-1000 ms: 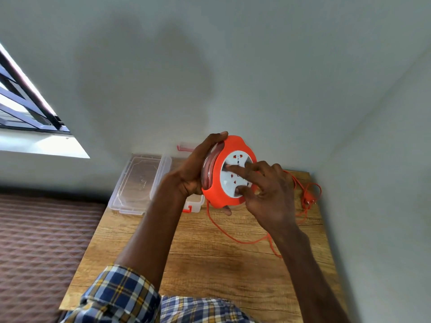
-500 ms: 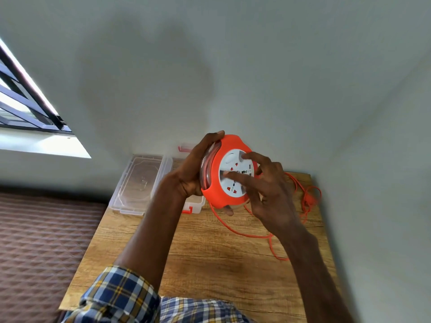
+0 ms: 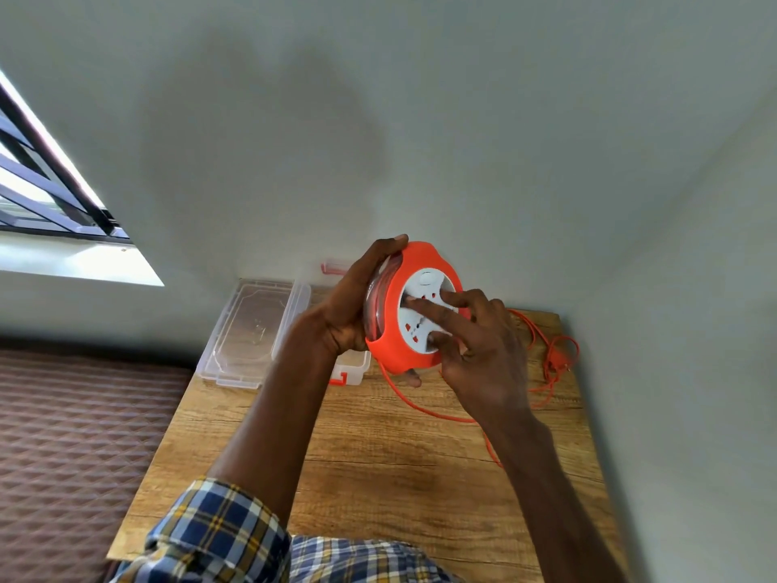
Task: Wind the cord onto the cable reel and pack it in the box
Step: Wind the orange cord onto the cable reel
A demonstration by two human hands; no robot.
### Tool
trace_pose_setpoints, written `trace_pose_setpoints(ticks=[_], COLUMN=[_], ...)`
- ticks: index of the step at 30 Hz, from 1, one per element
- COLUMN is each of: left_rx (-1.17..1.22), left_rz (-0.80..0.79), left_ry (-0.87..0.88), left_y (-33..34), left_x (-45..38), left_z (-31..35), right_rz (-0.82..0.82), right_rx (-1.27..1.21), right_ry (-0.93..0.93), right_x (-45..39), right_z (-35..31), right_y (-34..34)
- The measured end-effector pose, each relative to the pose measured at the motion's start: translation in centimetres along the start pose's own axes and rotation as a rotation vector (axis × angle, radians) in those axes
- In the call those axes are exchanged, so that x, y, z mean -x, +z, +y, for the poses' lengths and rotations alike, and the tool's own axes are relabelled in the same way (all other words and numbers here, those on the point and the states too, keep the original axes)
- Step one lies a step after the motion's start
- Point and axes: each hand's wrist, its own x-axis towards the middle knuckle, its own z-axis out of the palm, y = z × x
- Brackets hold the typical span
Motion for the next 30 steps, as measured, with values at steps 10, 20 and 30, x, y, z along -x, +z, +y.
trace_pose_setpoints(ticks=[10, 20, 30], left_rx=[-0.002, -0.014, -0.038], left_rz=[-0.087, -0.126, -0.05], left_ry=[-0.077, -0.035, -0.036], left_y=[0.8, -1.0, -0.5], left_x=[-0.1, 0.0, -0.4], left_z=[-0.6, -0.9, -0.8], right_rz=[0.077, -0.175, -0.079], right_rx=[-0.109, -0.126, -0.084], right_ry=[0.147, -0.161, 0.138], right_x=[-0.5, -0.2, 0.6], right_z=[0.6, 2.0, -0.3], right_y=[-0.9, -0.8, -0.2])
